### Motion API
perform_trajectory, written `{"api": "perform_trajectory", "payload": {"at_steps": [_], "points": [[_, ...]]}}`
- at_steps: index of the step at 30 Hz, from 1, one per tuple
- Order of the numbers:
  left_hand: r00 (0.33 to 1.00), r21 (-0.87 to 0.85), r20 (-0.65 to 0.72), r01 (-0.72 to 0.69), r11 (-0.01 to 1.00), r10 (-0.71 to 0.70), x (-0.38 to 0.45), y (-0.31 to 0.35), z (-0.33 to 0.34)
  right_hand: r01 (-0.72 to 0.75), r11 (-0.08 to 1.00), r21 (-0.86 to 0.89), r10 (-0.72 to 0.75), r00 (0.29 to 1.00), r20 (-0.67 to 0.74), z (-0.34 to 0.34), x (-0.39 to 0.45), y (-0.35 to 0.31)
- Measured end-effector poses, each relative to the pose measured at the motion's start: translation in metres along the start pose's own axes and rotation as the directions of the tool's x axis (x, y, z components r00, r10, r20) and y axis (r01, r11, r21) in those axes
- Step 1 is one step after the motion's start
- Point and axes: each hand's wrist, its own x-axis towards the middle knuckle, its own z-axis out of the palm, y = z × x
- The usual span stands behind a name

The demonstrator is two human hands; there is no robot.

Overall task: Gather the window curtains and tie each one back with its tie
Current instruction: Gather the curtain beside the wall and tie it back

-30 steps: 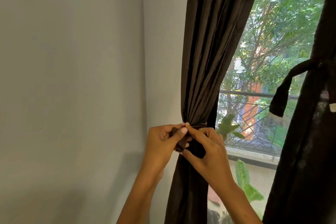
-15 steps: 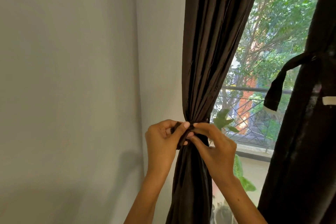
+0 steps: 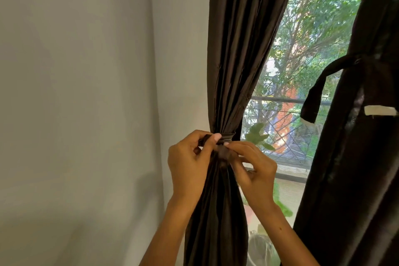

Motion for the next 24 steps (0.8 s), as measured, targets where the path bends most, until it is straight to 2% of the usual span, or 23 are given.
{"api": "perform_trajectory", "payload": {"at_steps": [4,7,12,14,16,19,21,23,24], "points": [[0.997,-0.019,0.066,-0.036,0.999,0.038,-0.001,-0.003,0.001,-0.021,0.999,0.026,0.02,0.999,0.048,-0.007,0.004,0.0],[0.992,0.008,0.065,-0.111,0.994,0.11,-0.005,-0.004,0.005,-0.011,1.0,-0.012,0.011,1.0,0.02,-0.008,0.005,-0.001],[0.931,0.259,0.094,-0.365,0.894,0.353,-0.009,-0.012,0.008,0.009,0.995,-0.102,-0.005,0.999,0.037,-0.01,0.005,0.001],[0.907,0.346,0.102,-0.416,0.841,0.407,-0.011,-0.014,0.01,-0.028,0.993,-0.116,0.033,0.999,0.042,-0.01,0.006,-0.001],[0.89,0.391,0.102,-0.446,0.805,0.444,-0.011,-0.015,0.011,-0.085,0.987,-0.138,0.082,0.996,-0.031,-0.008,0.009,-0.003],[0.883,0.444,0.084,-0.447,0.777,0.461,-0.011,-0.018,0.013,-0.101,0.985,-0.139,0.08,0.986,-0.148,-0.007,0.016,-0.003],[0.902,0.45,0.062,-0.407,0.795,0.427,-0.012,-0.02,0.016,-0.018,0.971,-0.236,-0.009,0.994,-0.111,-0.001,0.018,-0.002],[0.934,0.362,0.01,-0.336,0.87,0.356,-0.014,-0.02,0.022,0.009,0.965,-0.262,-0.025,0.998,-0.06,0.008,0.015,0.0],[0.955,0.282,-0.015,-0.281,0.917,0.297,-0.014,-0.02,0.026,-0.023,0.972,-0.236,0.01,0.998,-0.056,0.013,0.014,0.001]]}}
